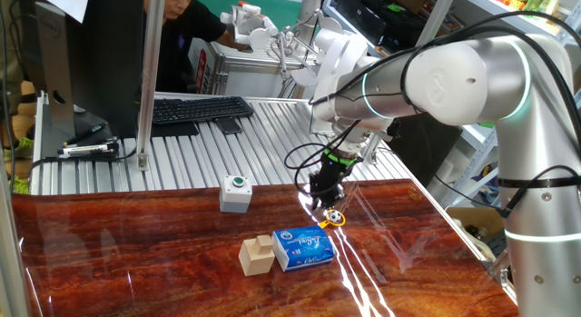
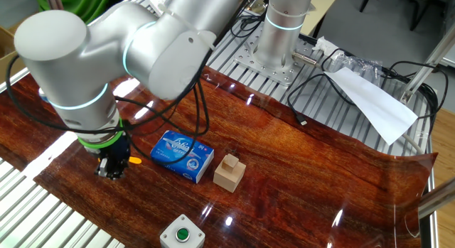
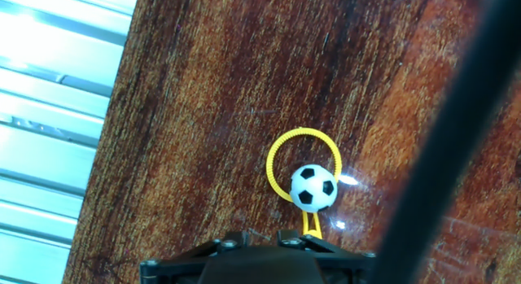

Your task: Remove the bubble ring from the ball

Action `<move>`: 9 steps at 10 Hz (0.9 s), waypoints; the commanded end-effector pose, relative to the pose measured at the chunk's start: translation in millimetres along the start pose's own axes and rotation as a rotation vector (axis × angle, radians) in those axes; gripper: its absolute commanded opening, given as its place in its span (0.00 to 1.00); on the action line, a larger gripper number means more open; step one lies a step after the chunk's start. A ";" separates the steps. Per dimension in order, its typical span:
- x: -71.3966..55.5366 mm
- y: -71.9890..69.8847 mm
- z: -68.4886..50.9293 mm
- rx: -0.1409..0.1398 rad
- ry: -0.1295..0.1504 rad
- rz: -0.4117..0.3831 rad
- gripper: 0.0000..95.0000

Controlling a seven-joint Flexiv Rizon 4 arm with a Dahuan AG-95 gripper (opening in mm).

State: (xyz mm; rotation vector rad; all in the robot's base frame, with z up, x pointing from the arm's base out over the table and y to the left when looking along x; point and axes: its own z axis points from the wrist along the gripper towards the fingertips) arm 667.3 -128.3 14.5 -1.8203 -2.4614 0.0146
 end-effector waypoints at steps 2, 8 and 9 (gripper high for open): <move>1.2 -2.4 -2.7 -0.002 -0.001 -0.006 0.20; 2.4 -12.8 -12.1 0.001 -0.005 -0.037 0.20; 4.6 -16.3 -11.1 0.001 -0.005 -0.041 0.20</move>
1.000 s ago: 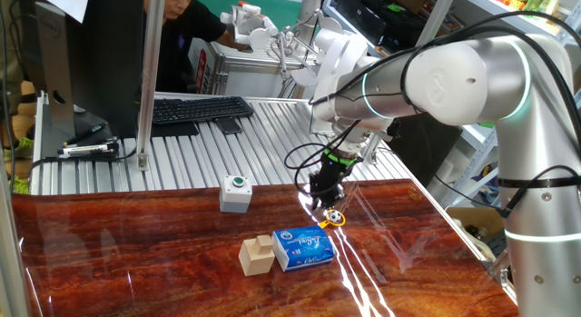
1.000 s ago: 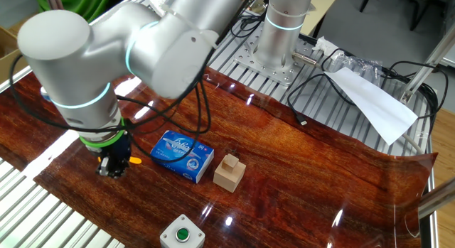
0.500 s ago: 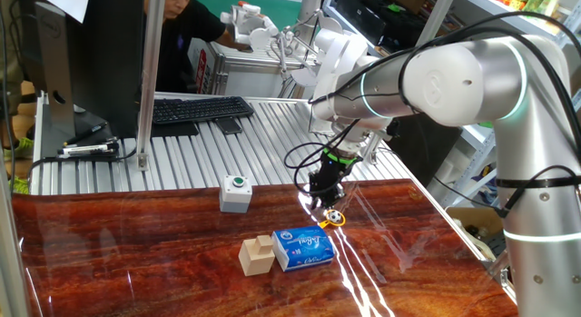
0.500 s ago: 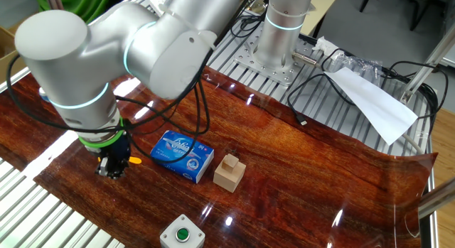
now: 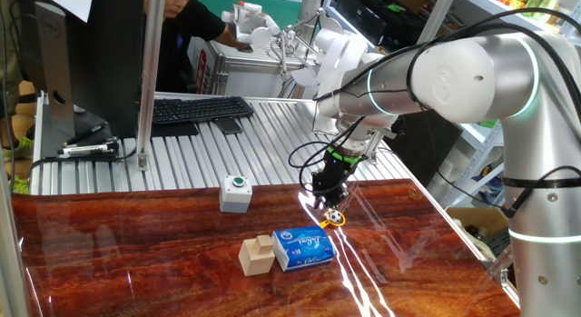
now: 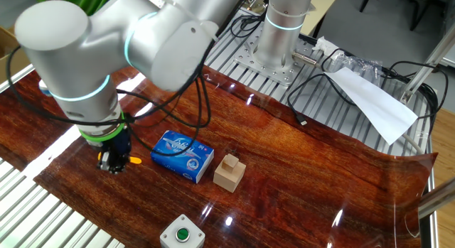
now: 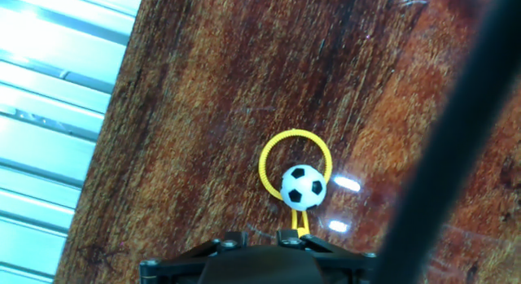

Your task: Remove the bubble ring from the ball

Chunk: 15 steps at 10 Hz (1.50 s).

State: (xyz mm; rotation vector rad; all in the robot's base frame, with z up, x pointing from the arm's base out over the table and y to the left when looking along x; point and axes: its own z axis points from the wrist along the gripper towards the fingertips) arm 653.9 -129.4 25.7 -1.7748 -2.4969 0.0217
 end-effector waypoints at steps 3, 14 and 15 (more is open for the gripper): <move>10.0 -20.3 2.1 -0.004 -0.002 -0.010 0.20; 3.4 -39.7 13.0 -0.048 0.014 -0.034 0.20; 3.4 -39.3 13.6 -0.053 0.021 -0.031 0.20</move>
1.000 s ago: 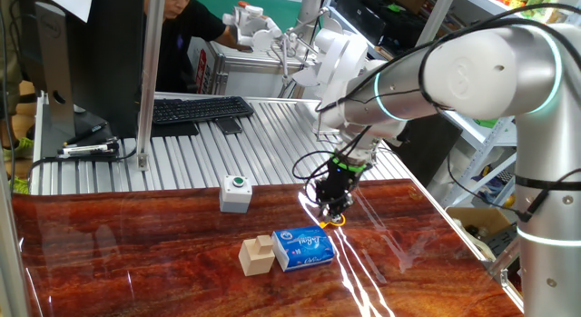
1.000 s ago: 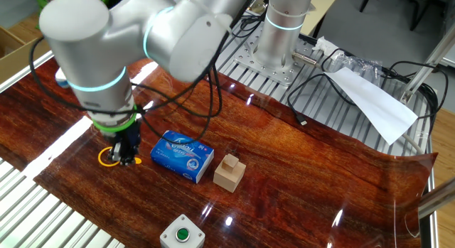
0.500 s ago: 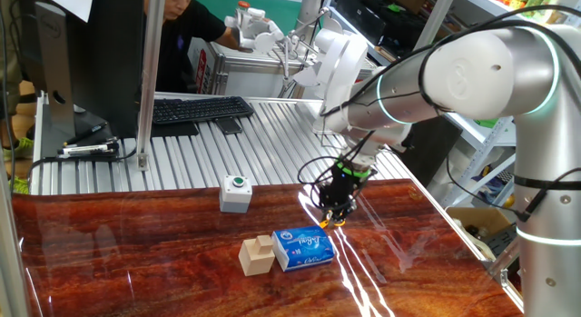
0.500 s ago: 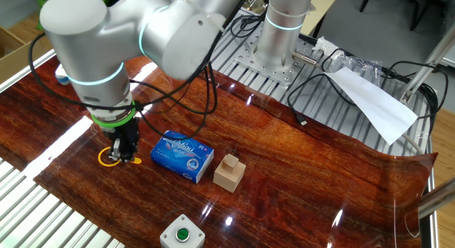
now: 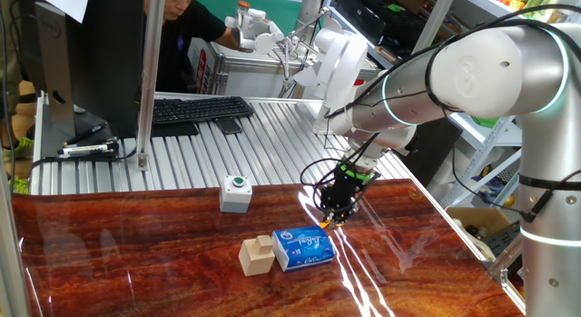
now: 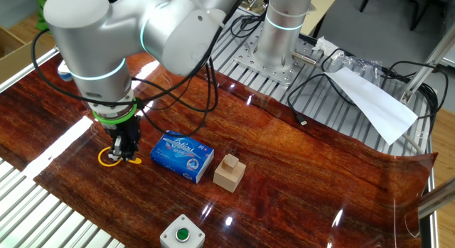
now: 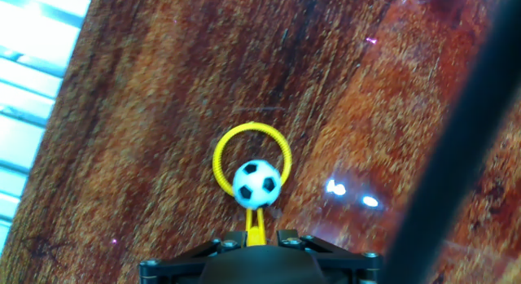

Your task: Remove the bubble ring from the ball

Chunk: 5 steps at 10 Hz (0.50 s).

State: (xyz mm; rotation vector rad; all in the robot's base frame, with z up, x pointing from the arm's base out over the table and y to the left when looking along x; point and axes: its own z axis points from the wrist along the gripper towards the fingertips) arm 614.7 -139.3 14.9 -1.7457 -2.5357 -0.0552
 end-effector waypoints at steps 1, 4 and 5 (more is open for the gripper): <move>0.5 1.1 1.9 -0.008 0.004 0.005 0.20; 0.2 3.3 5.3 -0.018 -0.008 0.014 0.20; 0.2 3.7 6.0 -0.023 -0.014 0.016 0.20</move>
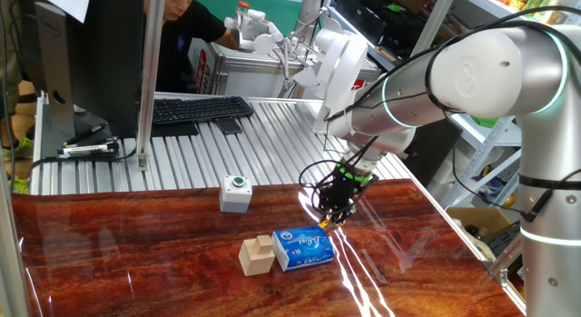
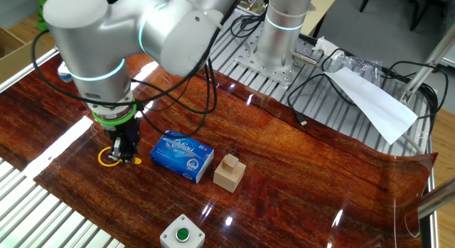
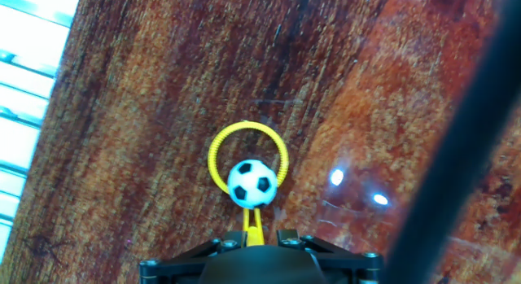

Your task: Remove the bubble ring from the ball

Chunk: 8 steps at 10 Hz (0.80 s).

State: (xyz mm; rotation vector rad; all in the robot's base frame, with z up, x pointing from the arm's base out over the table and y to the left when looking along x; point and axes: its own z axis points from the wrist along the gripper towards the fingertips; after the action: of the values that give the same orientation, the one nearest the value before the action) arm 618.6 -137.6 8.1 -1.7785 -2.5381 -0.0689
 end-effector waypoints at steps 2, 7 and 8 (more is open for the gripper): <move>0.3 -0.5 -0.9 -0.007 -0.002 0.007 0.40; 2.7 2.3 -3.0 -0.007 -0.003 0.017 0.40; 2.7 2.5 -2.6 -0.008 0.001 0.014 0.40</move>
State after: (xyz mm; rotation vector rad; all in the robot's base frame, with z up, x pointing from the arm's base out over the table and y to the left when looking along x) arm 620.0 -133.7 10.7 -1.7947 -2.5300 -0.0841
